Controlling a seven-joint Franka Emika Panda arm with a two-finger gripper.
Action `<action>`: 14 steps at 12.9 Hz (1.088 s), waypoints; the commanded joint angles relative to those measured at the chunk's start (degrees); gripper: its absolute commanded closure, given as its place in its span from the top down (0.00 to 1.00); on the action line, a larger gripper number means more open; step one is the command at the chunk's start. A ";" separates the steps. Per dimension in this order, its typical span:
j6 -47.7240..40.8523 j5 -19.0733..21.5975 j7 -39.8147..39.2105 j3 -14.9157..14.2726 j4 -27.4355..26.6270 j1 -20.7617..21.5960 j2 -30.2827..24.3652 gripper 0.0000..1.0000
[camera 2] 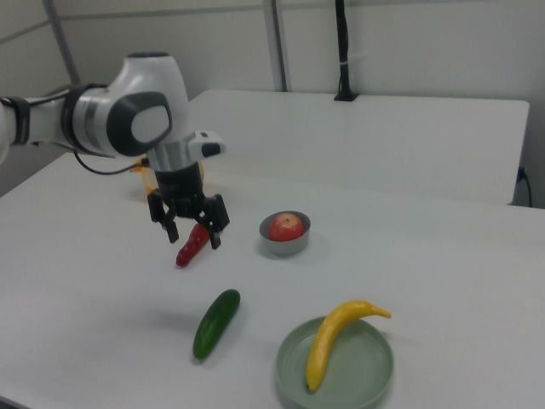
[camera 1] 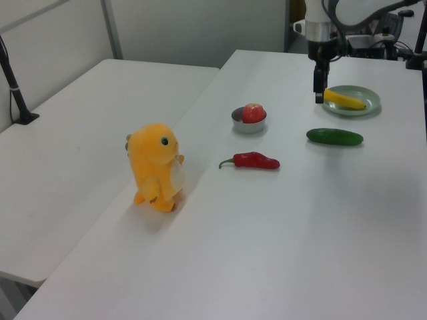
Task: Put the cucumber on the left side of the bowl
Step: 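Move the open gripper over the green cucumber and lower it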
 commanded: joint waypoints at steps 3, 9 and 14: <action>7.34 -2.59 -1.24 -0.60 -6.87 -1.22 2.27 1.00; 9.89 -5.49 -1.24 -1.04 -8.45 -2.45 6.23 1.00; 9.98 -7.86 -1.15 -1.04 -8.89 -2.45 8.60 0.99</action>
